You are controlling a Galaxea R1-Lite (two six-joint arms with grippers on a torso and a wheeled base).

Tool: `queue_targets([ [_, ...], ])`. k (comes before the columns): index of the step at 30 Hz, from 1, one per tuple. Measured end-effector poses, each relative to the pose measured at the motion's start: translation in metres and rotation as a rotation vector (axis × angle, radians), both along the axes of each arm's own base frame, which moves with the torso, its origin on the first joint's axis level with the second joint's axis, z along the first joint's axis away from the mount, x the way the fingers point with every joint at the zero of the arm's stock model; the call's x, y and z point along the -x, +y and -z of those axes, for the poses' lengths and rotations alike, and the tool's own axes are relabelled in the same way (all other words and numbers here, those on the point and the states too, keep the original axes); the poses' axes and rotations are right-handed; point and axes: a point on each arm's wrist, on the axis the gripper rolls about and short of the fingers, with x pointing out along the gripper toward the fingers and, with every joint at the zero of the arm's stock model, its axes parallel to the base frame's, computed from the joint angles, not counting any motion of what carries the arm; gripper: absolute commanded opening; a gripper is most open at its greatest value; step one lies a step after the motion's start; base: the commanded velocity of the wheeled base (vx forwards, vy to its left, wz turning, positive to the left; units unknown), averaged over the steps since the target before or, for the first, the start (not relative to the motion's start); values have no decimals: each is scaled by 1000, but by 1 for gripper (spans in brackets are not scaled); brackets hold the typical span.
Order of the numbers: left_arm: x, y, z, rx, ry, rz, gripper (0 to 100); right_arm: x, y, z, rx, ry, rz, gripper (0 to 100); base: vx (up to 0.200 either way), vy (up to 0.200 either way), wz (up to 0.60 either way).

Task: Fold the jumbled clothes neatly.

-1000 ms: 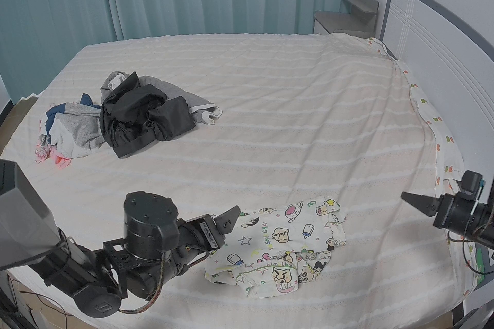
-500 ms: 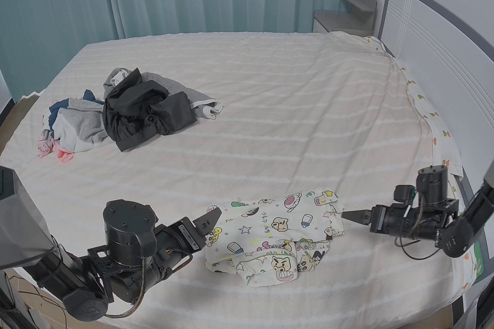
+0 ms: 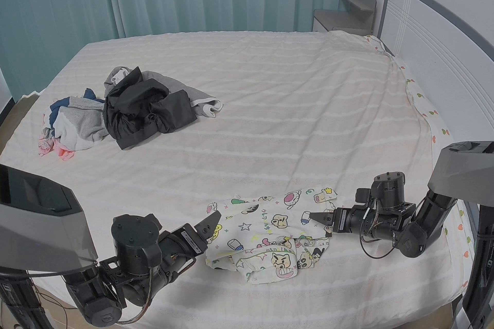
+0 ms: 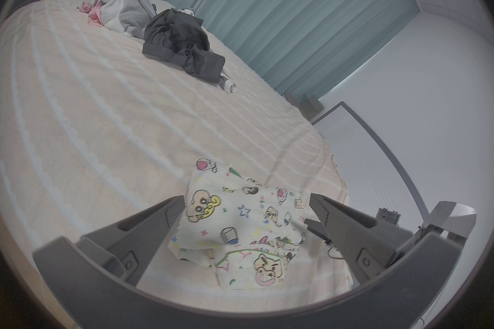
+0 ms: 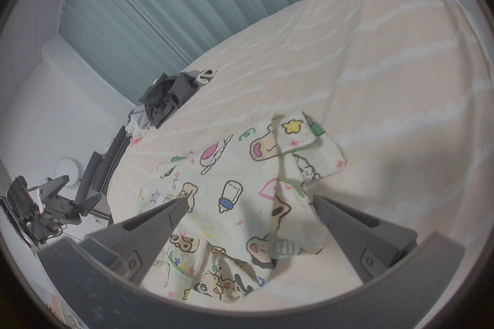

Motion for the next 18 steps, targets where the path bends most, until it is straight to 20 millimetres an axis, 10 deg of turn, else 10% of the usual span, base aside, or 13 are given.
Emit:
queue_targets([
  [18, -1, 2, 16, -40, 53, -6, 100, 17, 1, -25, 87, -117, -8, 100, 0, 0, 0],
])
